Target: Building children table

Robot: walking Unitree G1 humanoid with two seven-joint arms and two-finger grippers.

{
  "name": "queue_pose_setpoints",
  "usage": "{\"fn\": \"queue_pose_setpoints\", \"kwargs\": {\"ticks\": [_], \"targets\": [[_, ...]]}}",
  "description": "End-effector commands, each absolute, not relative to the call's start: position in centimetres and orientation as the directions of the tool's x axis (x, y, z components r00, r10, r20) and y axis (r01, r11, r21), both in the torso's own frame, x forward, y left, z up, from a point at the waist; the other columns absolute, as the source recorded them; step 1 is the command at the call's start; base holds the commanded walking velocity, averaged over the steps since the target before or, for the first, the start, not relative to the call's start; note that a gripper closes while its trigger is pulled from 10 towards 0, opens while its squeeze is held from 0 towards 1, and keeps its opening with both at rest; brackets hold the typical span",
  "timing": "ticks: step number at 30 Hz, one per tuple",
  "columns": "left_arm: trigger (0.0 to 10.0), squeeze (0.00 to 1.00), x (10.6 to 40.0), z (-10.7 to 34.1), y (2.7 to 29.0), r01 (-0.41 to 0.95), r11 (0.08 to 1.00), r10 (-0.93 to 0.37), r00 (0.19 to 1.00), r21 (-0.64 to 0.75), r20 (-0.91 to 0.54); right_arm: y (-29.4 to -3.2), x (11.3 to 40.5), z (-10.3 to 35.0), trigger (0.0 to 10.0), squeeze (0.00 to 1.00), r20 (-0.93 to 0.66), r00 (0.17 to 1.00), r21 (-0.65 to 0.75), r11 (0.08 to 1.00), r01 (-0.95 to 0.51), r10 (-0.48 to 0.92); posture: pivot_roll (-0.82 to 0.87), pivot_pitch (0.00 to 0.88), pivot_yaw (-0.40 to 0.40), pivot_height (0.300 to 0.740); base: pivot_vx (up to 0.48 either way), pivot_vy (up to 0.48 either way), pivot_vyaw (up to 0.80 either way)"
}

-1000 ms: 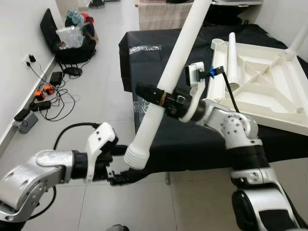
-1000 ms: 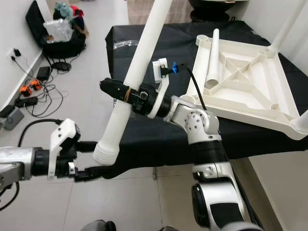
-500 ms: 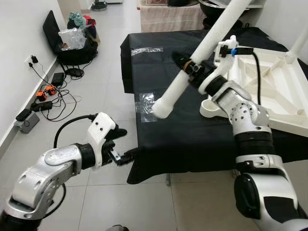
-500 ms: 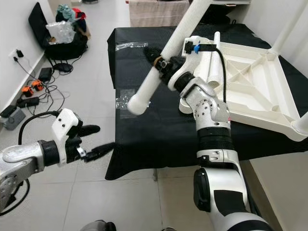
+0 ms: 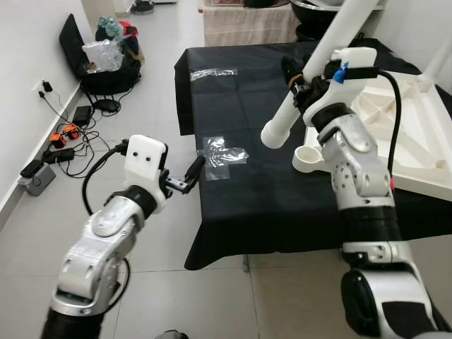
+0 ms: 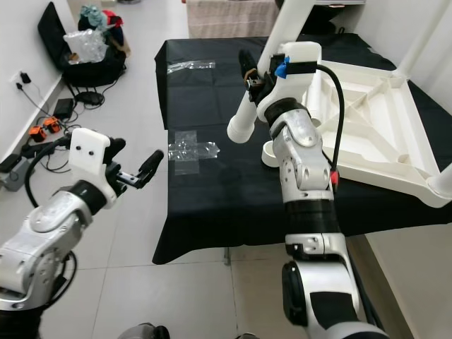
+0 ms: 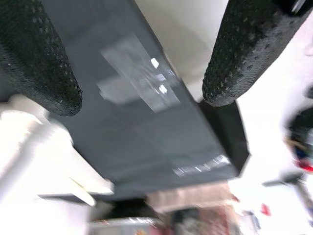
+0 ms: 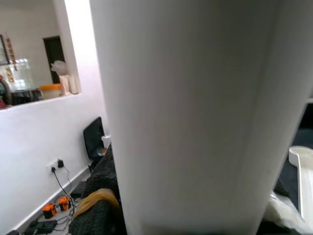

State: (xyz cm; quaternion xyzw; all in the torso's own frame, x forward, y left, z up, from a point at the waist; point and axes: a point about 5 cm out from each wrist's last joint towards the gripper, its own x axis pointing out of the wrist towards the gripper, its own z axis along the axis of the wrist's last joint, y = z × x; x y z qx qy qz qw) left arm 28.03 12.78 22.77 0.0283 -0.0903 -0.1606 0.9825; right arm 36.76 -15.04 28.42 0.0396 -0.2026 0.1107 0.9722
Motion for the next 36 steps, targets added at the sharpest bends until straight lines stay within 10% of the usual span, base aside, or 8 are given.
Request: {"fn": "queue_pose_setpoints", "kwargs": {"ticks": [1, 36], "targets": [[10.0, 0.0, 27.9, 23.3, 12.7, 0.28, 0.954, -0.297, 0.933, 0.108, 0.202, -15.1, 36.5, 29.0, 10.0, 0.0, 0.437, 0.881, 0.019, 0.977, -0.211, 0.182, 0.05, 0.087, -0.027, 0.74, 0.0, 0.0, 0.0], [10.0, 0.0, 28.6, 23.6, 14.3, 0.063, 0.996, -0.078, 0.961, 0.065, 0.264, -12.8, 36.2, 30.5, 10.0, 0.0, 0.481, 0.823, 0.018, 0.935, -0.353, 0.301, 0.04, 0.082, -0.043, 0.74, 0.217, -0.043, -0.09]]}}
